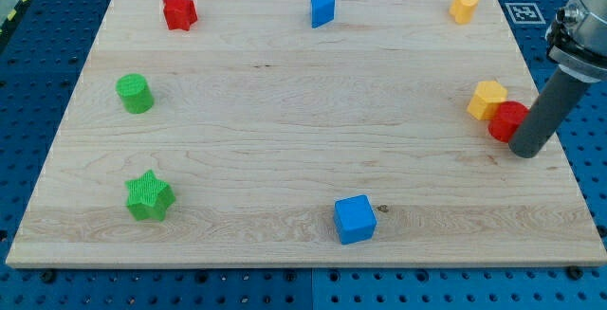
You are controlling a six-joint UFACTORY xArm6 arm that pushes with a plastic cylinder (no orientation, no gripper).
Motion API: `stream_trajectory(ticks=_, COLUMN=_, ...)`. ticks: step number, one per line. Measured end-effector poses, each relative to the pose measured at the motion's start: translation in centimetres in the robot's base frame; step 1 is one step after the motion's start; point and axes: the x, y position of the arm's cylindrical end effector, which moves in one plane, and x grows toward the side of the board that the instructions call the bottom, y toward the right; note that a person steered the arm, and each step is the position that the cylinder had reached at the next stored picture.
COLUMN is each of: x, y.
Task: Drag your arm towards the top left corner
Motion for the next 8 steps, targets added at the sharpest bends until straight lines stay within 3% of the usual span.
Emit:
stream_trajectory(ticks=2, x=-0.1, y=-3.9)
stream_trajectory(ticks=5, x=-10.6, y=-22.7)
stream_trajectory(ticks=8, x=-19.5, y=-47.4)
